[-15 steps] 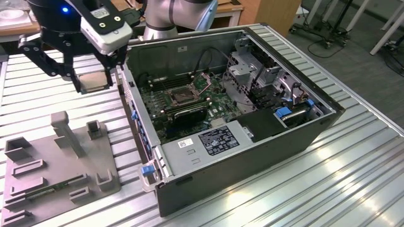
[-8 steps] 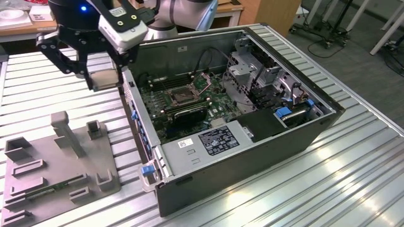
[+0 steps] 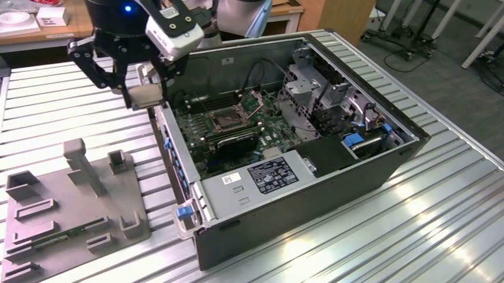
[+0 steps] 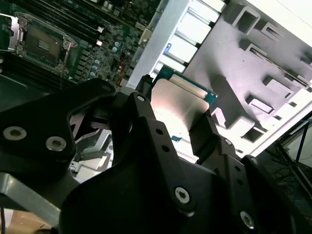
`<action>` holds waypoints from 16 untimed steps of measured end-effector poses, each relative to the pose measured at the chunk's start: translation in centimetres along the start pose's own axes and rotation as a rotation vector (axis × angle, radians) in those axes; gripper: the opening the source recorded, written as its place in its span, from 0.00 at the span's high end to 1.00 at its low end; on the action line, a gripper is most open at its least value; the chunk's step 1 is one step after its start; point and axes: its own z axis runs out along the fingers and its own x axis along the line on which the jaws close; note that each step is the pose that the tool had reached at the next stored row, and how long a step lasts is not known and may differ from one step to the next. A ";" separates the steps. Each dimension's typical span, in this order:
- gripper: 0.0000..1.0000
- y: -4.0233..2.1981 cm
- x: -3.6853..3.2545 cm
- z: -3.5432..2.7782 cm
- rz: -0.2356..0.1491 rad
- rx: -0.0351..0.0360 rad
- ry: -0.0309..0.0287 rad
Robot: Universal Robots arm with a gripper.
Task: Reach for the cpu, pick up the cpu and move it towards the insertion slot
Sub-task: 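Pick up the cpu and move it towards the insertion slot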
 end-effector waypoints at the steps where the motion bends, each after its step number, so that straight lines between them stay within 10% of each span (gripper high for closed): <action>1: 0.45 0.02 -0.21 0.00 0.000 0.0001 0.0000; 16: 0.45 0.25 -3.33 0.13 0.005 0.0002 -0.0003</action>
